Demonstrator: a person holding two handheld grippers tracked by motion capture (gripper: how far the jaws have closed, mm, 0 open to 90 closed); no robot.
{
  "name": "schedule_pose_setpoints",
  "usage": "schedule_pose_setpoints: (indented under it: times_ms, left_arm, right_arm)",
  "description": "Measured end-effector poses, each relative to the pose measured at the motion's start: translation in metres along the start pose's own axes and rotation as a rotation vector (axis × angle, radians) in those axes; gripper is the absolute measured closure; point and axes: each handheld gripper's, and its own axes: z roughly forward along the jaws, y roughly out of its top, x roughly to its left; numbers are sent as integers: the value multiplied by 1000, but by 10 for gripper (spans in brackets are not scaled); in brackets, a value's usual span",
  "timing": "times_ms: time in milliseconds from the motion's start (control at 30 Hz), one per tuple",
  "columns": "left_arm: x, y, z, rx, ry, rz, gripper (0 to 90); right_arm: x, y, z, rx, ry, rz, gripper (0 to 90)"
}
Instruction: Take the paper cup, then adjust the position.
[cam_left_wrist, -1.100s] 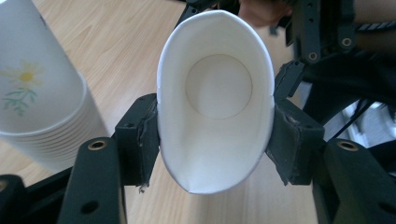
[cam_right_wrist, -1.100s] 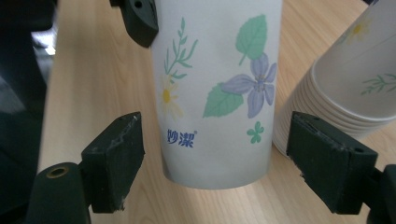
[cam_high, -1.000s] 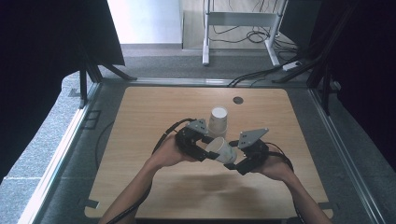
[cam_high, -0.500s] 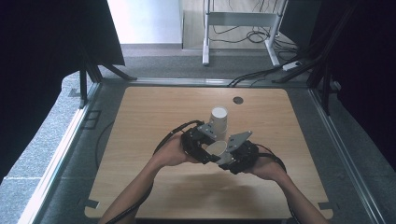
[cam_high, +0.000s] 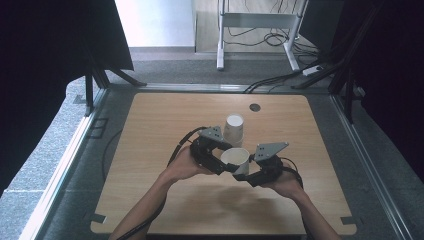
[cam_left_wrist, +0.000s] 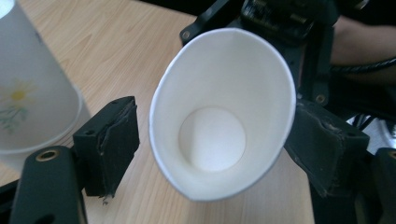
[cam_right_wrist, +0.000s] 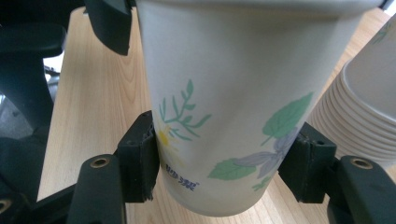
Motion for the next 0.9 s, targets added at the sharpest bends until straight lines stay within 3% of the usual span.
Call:
schedule_pose_setpoints:
  times_ms: [167,333,400,467,567,767,900]
  left_arm:
    - [-1,1,1,-22,-16,13,268]
    - [-5,4,3,8,11,48,322]
    - [-6,5,3,14,26,55,333]
    - [-7,7,3,25,42,60,337]
    - [-6,8,3,59,73,86,341]
    - [-7,7,2,90,125,93,343]
    - [-7,6,1,104,152,91,342]
  right_arm:
    - [0,-3,1,-25,11,11,369]
    - [-1,-5,4,-22,9,8,355]
    - [-1,-5,5,-14,10,9,306]
    - [0,-5,6,-3,-13,14,207]
    - [0,-6,5,1,-44,24,128]
    - [0,-11,-3,49,-113,27,102]
    - [-1,-18,-9,58,-134,43,68]
